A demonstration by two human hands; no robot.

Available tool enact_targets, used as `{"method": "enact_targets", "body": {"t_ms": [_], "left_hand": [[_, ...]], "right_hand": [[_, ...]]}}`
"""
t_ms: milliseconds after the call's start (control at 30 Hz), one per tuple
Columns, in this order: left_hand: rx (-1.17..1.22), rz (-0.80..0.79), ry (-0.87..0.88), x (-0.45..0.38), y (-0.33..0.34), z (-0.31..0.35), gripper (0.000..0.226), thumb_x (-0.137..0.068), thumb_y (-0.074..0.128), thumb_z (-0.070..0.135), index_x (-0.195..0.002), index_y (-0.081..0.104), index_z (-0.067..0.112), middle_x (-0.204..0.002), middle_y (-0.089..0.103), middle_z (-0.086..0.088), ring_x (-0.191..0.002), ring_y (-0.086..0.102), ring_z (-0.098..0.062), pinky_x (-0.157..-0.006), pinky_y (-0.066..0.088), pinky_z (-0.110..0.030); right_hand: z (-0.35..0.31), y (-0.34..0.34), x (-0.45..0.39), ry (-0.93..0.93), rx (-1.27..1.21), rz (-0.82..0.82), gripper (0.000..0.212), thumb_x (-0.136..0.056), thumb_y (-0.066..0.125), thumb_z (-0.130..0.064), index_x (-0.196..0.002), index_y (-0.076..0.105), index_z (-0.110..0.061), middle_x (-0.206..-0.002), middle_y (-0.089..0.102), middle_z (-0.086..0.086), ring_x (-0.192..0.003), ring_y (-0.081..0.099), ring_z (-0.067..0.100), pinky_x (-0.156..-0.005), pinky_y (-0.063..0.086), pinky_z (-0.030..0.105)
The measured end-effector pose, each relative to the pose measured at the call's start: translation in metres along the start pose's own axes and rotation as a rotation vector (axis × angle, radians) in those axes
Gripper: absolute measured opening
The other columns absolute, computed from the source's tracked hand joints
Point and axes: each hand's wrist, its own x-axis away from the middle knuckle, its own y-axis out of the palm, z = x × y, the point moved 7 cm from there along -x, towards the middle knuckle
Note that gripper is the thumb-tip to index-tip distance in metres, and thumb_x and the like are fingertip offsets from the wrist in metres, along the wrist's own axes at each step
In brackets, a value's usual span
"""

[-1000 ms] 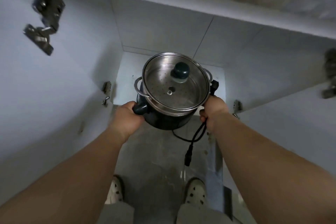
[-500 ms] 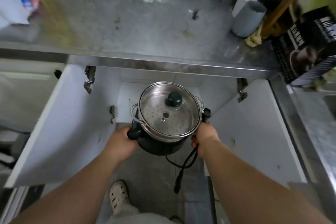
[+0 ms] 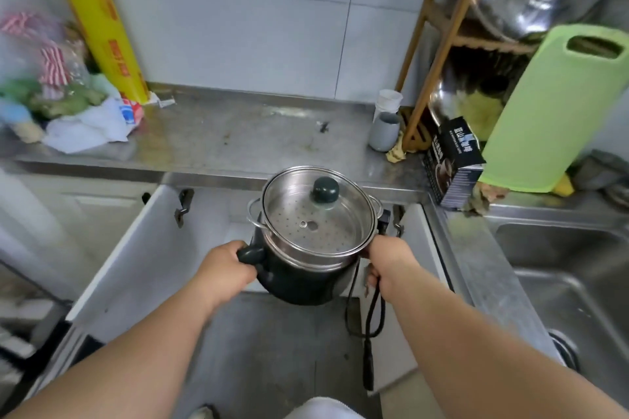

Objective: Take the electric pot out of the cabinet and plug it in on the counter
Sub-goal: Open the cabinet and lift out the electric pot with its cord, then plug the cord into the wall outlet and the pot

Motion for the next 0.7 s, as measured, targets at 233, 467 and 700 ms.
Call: {"method": "enact_targets", "body": {"t_ms": [233,467,700], "left_hand": [[0.085,0.077,0.095,0.01,-0.036,0.075,0.022,-0.069,0.051,-0.005,-0.074,0.06,0.014,-0.061,0.051,-0.011,-0.053,0.045,-0.023,-0.047,0.033,-0.027],[0.15,0.192,0.132,-0.031,-0.089,0.129,0.027,-0.071,0.056,-0.001,-0.072,0.055,0.026,-0.071,0.059,-0.009,-0.068,0.051,-0.022,-0.055,0.038,-0.031],[0.179,0.219,0.149,-0.127,-0.122,0.159,0.025,-0.073,0.057,0.0,-0.069,0.053,0.024,-0.067,0.059,-0.008,-0.062,0.049,-0.02,-0.052,0.036,-0.027]], "right_hand": [[-0.099,-0.01,0.039,-0.133,-0.039,-0.032,0.021,-0.085,0.043,-0.015,-0.1,0.057,-0.015,-0.082,0.057,0.008,-0.034,0.026,0.012,-0.031,0.028,0.013],[-0.197,0.027,0.05,-0.245,-0.038,-0.061,0.022,-0.088,0.049,-0.02,-0.107,0.06,-0.016,-0.115,0.067,0.009,-0.042,0.032,0.01,-0.036,0.036,0.022],[-0.271,0.093,-0.002,-0.283,-0.042,0.01,0.008,-0.087,0.049,-0.019,-0.085,0.056,-0.02,-0.086,0.06,0.006,-0.043,0.033,0.011,-0.035,0.039,0.02]]}}
